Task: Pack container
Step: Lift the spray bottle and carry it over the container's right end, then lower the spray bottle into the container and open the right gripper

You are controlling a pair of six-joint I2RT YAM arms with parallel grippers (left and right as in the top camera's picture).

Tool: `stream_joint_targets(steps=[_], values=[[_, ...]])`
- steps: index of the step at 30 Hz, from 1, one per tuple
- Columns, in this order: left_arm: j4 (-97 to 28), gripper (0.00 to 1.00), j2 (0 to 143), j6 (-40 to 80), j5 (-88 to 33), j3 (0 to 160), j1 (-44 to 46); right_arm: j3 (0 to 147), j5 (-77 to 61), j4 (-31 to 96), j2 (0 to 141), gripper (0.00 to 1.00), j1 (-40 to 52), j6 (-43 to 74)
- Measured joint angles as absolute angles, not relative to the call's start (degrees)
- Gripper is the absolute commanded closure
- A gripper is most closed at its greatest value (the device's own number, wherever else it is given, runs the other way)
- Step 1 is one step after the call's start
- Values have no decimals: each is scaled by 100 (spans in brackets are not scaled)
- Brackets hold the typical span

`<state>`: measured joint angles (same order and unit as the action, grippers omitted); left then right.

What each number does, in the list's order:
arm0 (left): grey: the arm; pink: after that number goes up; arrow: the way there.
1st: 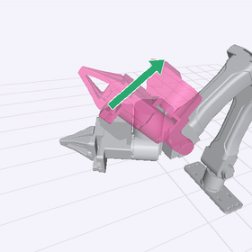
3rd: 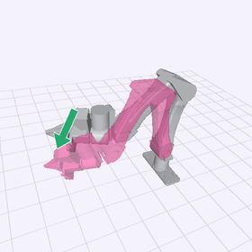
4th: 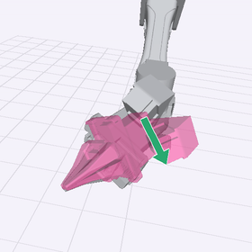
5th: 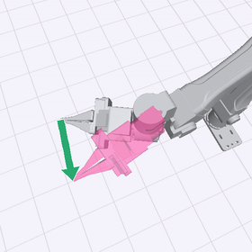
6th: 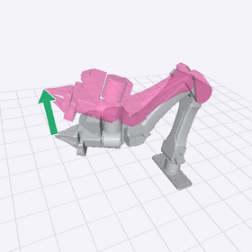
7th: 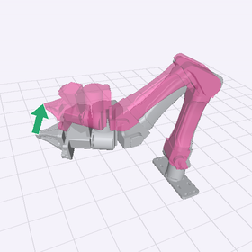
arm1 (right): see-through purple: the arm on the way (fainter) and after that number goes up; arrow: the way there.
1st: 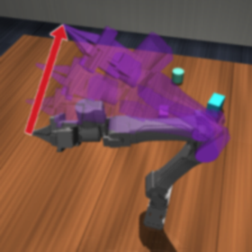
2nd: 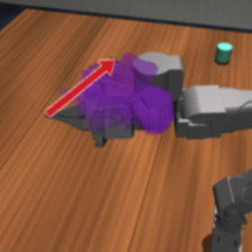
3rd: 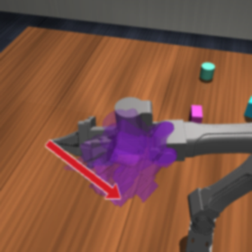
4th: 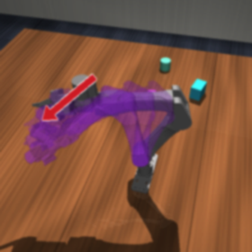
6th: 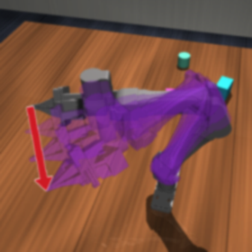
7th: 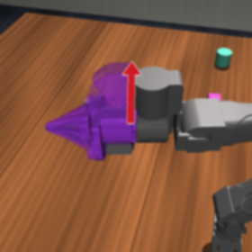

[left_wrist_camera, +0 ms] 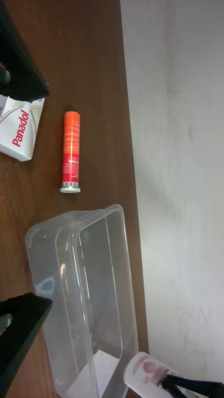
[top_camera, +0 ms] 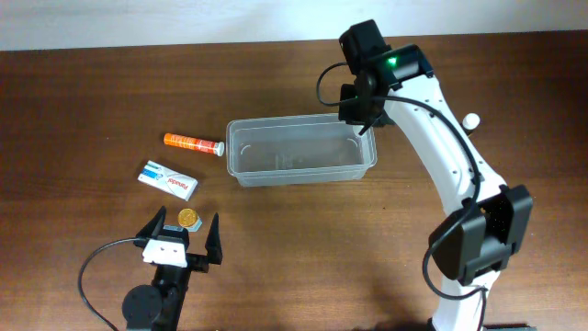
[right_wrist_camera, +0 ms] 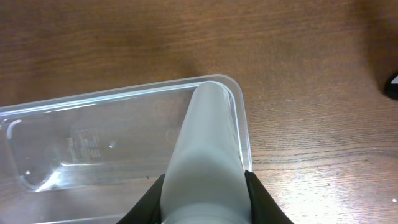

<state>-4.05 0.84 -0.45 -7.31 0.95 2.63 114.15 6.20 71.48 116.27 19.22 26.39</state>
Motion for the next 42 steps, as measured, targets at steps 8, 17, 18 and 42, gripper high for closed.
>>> stream_joint_targets(steps=[8, 17, 18, 42], values=[[-405, 0, 84, -45, -731, 95, 263, 11404, 572, 7089, 12055, 88, 1955, 2689], [-405, 1, 84, -45, -731, 95, 263, 11399, 486, 6976, 12374, 88, 2056, 2698], [-405, 1, 84, -45, -731, 95, 263, 11399, 486, 6965, 12405, 88, 2056, 2700], [-405, 1, 84, -45, -731, 95, 263, 11393, 467, 6720, 12790, 70, 2058, 2703]])
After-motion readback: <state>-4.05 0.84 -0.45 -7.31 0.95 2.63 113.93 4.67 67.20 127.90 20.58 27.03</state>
